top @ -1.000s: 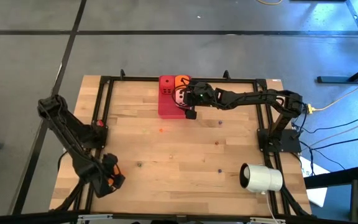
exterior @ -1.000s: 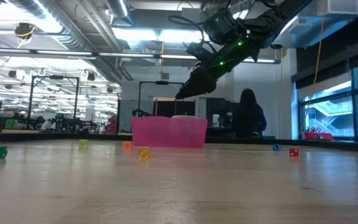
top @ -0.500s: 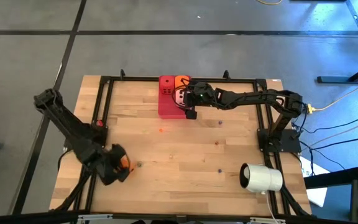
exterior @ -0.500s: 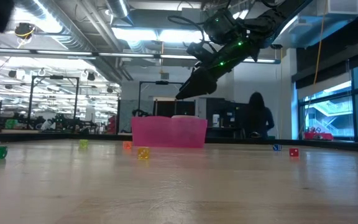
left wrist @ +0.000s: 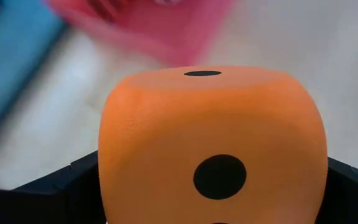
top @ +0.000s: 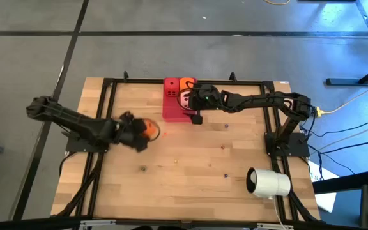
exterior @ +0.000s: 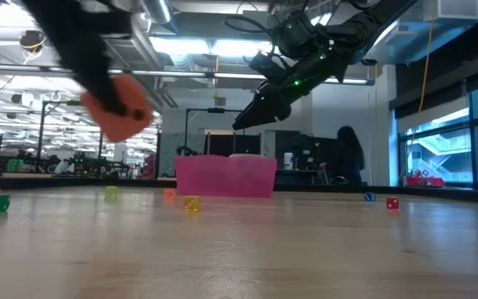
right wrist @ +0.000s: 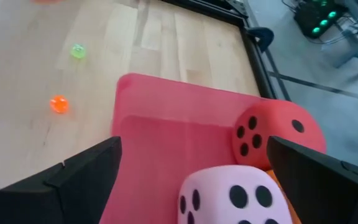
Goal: Pick & Place Dice
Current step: Put the large orange dice into the bin
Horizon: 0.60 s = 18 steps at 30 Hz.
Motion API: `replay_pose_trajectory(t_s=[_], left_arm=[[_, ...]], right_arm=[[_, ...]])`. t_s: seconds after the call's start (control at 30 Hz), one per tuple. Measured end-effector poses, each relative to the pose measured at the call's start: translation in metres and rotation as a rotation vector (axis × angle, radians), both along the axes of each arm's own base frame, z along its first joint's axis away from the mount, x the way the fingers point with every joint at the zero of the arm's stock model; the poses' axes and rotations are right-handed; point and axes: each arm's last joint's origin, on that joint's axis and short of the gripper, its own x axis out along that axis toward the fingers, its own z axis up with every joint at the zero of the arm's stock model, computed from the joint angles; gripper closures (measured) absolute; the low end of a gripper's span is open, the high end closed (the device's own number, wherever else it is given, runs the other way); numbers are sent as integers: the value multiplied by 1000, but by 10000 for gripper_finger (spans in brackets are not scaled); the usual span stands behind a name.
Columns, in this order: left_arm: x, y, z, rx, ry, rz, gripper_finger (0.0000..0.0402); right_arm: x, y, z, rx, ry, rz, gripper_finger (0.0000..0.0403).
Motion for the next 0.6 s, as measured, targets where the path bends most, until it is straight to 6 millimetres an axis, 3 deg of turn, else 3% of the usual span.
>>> replay_pose_trajectory(t_s=[0.1, 0.33, 0.6], left_arm=[[15, 28, 6, 81, -31, -9, 2], [50, 84, 11, 66, -165, -384, 2], [70, 147, -17, 197, -125, -373, 2]], right_arm=[[0, 0, 0, 9, -2, -4, 3], [1, -3, 3, -33, -25, -101, 3], [0, -9, 7, -119, -48, -290, 3]])
